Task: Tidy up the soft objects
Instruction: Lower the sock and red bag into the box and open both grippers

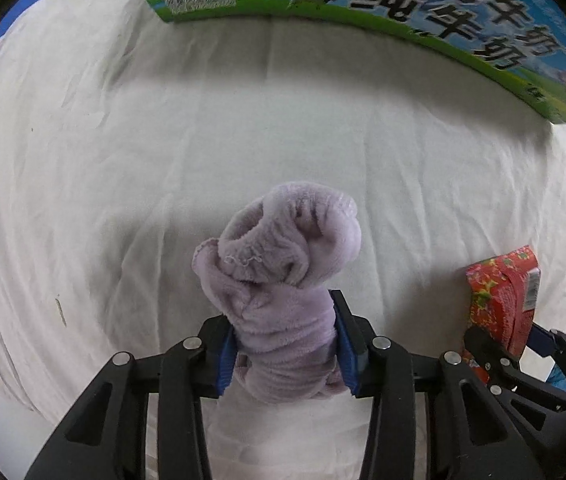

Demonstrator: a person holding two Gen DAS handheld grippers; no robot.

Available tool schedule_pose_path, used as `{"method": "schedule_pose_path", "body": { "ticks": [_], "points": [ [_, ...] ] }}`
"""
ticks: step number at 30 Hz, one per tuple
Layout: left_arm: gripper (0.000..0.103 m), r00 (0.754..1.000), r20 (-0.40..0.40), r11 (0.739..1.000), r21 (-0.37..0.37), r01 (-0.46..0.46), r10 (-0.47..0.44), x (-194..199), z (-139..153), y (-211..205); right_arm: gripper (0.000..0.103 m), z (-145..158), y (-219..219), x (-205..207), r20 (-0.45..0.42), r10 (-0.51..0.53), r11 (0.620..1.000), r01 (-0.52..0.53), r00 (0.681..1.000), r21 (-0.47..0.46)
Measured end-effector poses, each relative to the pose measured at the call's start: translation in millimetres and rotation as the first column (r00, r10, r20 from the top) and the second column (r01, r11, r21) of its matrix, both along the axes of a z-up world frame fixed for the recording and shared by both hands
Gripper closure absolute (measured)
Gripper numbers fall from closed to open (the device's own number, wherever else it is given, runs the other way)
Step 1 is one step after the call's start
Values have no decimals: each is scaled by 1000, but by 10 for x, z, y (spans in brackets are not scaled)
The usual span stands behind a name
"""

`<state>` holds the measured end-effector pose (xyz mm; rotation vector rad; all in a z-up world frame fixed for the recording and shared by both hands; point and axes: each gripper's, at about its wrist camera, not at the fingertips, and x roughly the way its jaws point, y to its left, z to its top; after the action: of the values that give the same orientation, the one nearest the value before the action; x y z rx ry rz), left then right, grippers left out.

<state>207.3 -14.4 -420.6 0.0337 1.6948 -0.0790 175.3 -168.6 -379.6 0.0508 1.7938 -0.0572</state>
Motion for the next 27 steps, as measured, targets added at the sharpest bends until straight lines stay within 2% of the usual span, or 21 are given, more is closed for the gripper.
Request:
{"method": "schedule_pose_path", "body": {
  "ticks": [7,15,20,23,27],
  "points": [
    [65,993,109,998,-37,52,-48,-154,523,-226,53,395,68,-25,54,4,997,-8,999,73],
    [65,968,244,989,-121,87,-55,-144,1388,-322,54,1252,36,47,175,-16,983,-16,985,181],
    [65,949,311,980,-171,103,-46,139,2029,-209,54,1880,-48,304,270,-40,969,-28,962,245],
    [65,938,344,976,-186,111,-41,345,2266,-133,54,2253,-99,599,329,-38,967,-49,943,251],
    [65,921,387,980,-160,122,-51,768,2443,-96,54,2520,-117,1033,392,-31,975,-58,920,214]
  ]
}}
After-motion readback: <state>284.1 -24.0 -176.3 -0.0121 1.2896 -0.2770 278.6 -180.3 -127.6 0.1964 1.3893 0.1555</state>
